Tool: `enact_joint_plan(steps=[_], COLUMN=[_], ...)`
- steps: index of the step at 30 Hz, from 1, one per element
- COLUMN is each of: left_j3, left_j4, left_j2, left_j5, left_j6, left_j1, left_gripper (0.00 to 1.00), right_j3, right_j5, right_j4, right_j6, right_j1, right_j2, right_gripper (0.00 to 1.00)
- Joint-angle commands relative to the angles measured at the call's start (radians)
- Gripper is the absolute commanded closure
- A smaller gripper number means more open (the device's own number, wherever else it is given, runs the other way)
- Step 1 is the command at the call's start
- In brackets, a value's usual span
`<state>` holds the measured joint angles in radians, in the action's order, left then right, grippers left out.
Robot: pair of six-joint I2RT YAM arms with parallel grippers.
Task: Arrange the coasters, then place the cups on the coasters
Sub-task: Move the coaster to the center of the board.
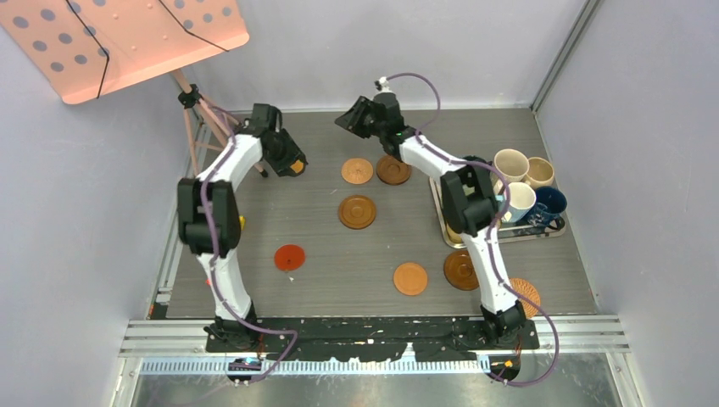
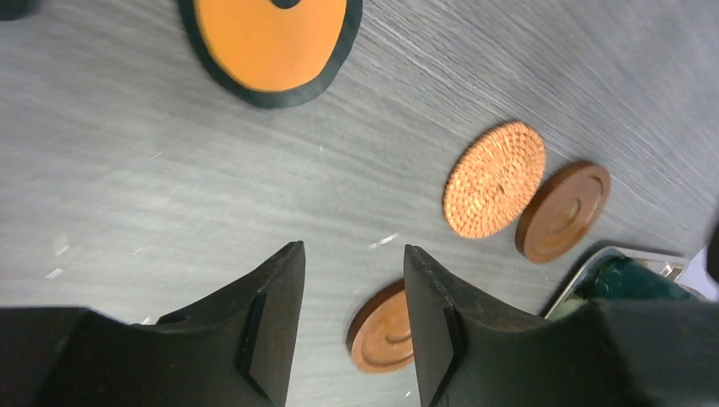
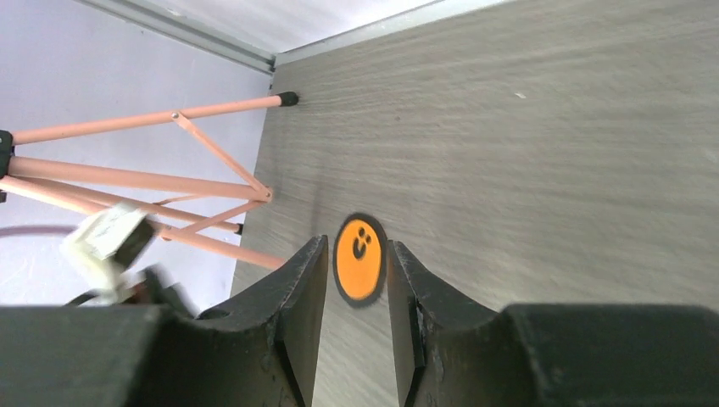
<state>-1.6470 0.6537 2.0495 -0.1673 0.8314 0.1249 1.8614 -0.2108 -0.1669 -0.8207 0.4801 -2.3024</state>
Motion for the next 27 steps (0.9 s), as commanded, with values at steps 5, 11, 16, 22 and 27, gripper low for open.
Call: enact_joint_plan(steps=[5,11,16,22,27], left_j3=[0.302,0.451,0.393,0.362,0.359], left_j4=[-0.1,-0.188,-0.161,-0.139,-0.179], left_j2=[-0.299,-0.378,-0.313,-0.238,-0.195], left_j5=[0.031,0.023,-0.006,0.011,-0.008], left_j6=[-0.051,0.004,0.021,0.026,0.038], left_j1=[-0.115,-0.191,-0.195,-0.198,-0.21], left_gripper=[0.51,0.51,0.51,0.51,0.51], right_j3=[0.641,0.624,0.654,0.65,0.654], right_j5=[0.051,0.162,0.19,0.188,0.204], right_j4=[0.266,0.131,0.085,0.095,0.117], right_j6=[0.136,0.067,-0.029,-0.11,-0.107], right_j1=[0.104,0.146,0.156,0.165,0.2], right_j2=[-0.347,-0.426,-0.472,-0.528,-0.538], right_gripper=[0.62,0.62,0.61,0.59,0.55])
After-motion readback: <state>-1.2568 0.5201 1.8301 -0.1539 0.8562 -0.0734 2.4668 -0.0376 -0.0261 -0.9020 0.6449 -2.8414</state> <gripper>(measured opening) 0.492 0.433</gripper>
